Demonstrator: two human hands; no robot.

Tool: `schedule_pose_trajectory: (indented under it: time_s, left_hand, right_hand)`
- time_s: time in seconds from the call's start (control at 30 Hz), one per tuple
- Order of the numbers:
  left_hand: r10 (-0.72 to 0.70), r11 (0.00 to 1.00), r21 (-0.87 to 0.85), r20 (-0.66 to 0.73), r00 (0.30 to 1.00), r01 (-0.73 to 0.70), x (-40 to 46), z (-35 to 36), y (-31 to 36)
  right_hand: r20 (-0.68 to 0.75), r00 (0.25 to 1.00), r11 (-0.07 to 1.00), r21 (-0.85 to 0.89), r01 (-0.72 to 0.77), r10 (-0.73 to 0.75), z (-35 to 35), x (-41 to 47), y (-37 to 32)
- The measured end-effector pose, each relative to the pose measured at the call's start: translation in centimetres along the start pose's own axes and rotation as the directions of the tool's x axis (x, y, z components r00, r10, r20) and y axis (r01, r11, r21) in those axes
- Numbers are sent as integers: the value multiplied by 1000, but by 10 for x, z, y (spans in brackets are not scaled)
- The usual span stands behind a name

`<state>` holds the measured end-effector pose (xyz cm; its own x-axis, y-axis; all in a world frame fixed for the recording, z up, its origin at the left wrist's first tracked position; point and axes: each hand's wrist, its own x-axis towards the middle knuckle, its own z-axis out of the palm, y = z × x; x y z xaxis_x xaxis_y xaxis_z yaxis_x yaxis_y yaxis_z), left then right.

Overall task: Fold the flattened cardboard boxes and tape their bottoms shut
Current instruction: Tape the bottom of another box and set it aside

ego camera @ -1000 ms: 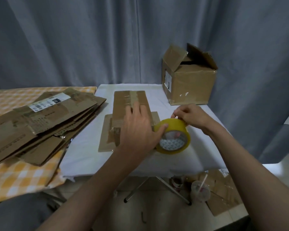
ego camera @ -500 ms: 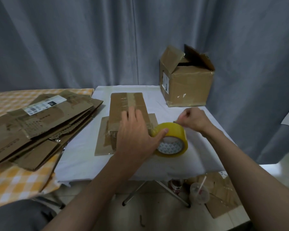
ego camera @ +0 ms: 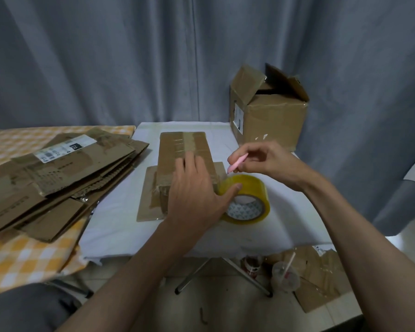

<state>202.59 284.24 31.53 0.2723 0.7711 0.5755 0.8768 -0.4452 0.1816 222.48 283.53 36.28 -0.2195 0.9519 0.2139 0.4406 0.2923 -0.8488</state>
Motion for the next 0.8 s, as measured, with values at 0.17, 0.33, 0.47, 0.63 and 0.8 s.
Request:
schedule_pose_trajectory:
  time_s: [0.17,0.33,0.47,0.63,0.8]
  left_hand:
    - [10,1000,8,-34,999,-9,-1,5,-1]
    - [30,999,-10,-84,996,-31,0,8,-2]
    - [7,1000,15,-41,999,-6,1,7,-1]
    - [19,1000,9,-63,998,-19,1,8,-3]
    - [23,1000,6,-53,998,-23,1,9,-3]
  right_hand:
    - [54,999,998,-56,10,-7,1,3,-1]
    - [41,998,980,-192,57,-50,7,14,4]
    - [-76,997,949,-311,-55,33,-3,20,19]
    - [-188,896,840,-313,-443,403,-4,17,61]
    - [-161,864,811,-296,-504,478,-5,11,58]
